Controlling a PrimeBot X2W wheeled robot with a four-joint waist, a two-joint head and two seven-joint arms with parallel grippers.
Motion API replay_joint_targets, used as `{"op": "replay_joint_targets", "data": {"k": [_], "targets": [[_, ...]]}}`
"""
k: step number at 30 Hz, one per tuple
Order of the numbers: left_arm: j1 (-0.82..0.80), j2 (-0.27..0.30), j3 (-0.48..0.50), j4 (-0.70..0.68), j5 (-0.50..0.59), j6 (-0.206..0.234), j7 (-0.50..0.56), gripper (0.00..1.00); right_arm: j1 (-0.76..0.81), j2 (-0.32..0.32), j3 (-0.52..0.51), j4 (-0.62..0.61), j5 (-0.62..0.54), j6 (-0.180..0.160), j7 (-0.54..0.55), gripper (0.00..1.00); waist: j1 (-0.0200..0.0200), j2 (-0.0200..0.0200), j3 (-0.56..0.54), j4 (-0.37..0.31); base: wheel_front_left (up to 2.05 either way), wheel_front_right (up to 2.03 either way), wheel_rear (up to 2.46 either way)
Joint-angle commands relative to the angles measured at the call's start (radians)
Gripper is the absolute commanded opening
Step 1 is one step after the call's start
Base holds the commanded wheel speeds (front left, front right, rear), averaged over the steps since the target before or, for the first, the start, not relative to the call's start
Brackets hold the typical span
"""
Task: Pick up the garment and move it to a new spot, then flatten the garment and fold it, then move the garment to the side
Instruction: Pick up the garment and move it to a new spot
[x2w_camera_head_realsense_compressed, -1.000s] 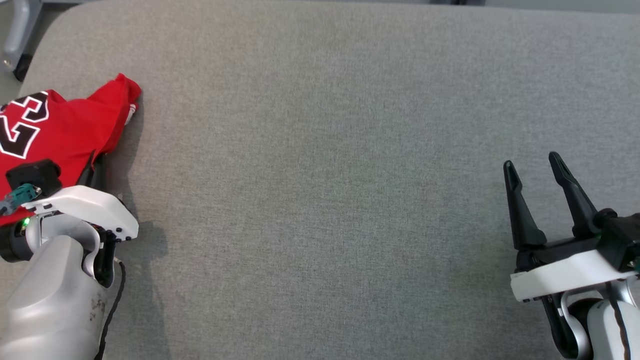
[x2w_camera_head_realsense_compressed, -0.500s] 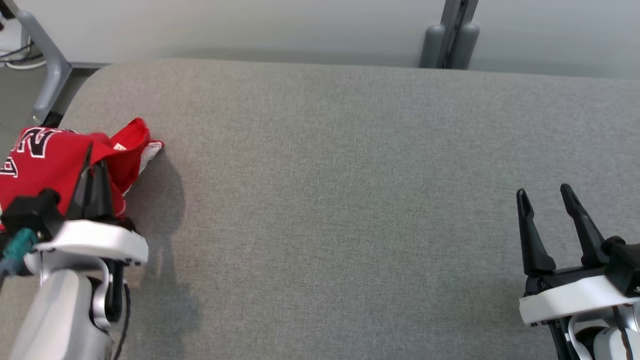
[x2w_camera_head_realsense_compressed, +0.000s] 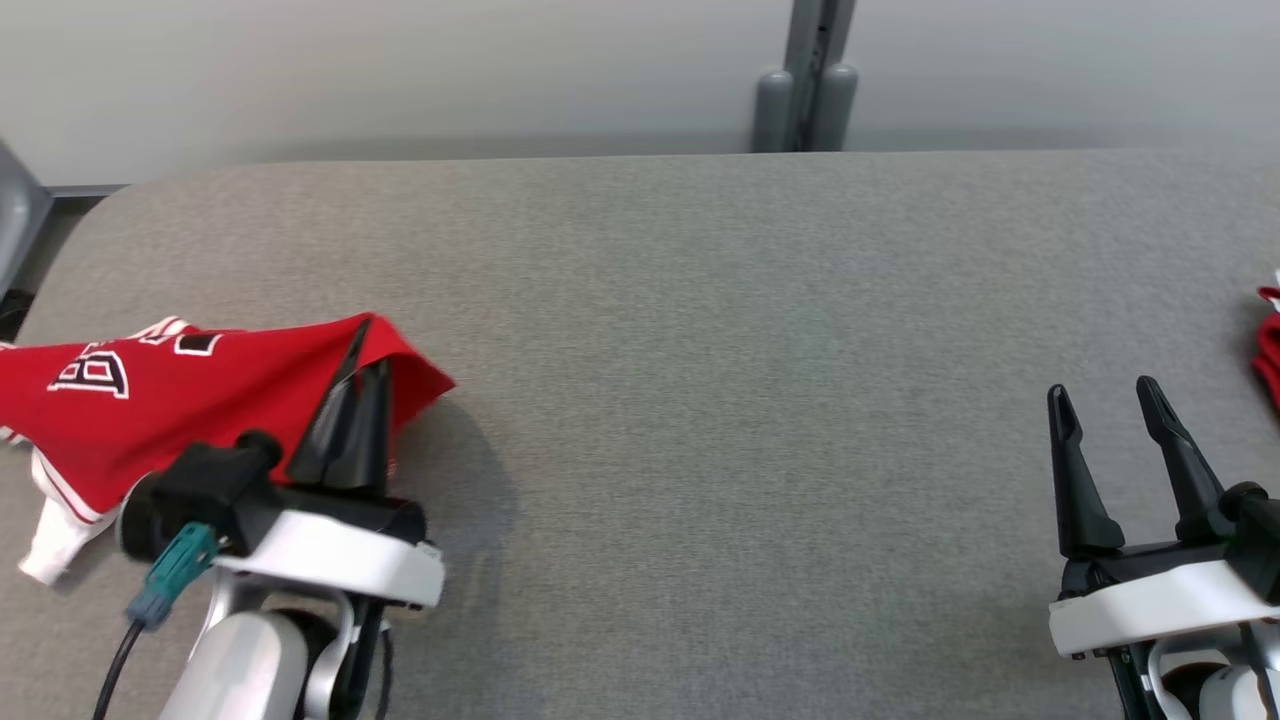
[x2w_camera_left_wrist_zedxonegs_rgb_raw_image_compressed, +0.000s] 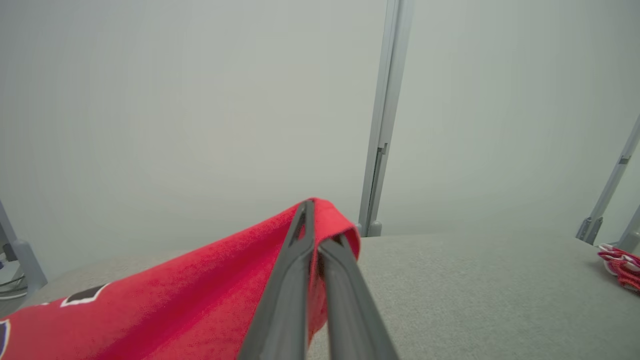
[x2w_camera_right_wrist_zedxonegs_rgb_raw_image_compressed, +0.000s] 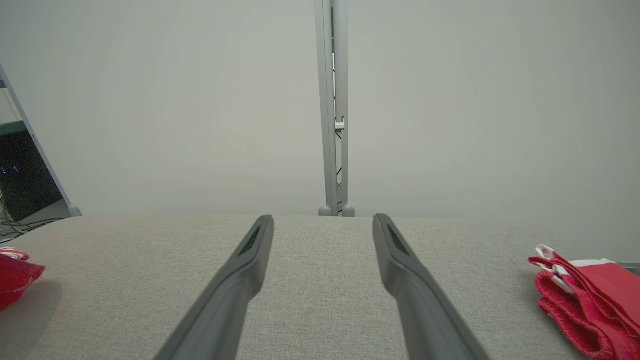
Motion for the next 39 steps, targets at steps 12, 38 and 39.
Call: {"op": "replay_joint_targets", "data": {"k": [12,38,39], "targets": [[-0.307,-0.081,-0.165,0.02,0.035,-0.111,0.065,0.0,-0.072,-0.001,0.022,0.031,0.057,0.0,-0.054,1.0,0.0,0.0,0.124,-0.248,0.0,0.0,0.0],[-0.466,-0.143,-0.366,0.397,0.021,-0.183,0.068,1.0,-0.165,0.0,0.053,0.188,0.136,0.0,-0.168,1.0,0.0,0.0,0.253,-0.36,0.0,0.0,0.0],[-0.461,-0.142,-0.368,0.396,0.02,-0.184,0.063,1.0,-0.164,-0.001,0.051,0.189,0.13,0.0,-0.169,1.0,0.0,0.0,0.245,-0.351,0.0,0.0,0.0]]}}
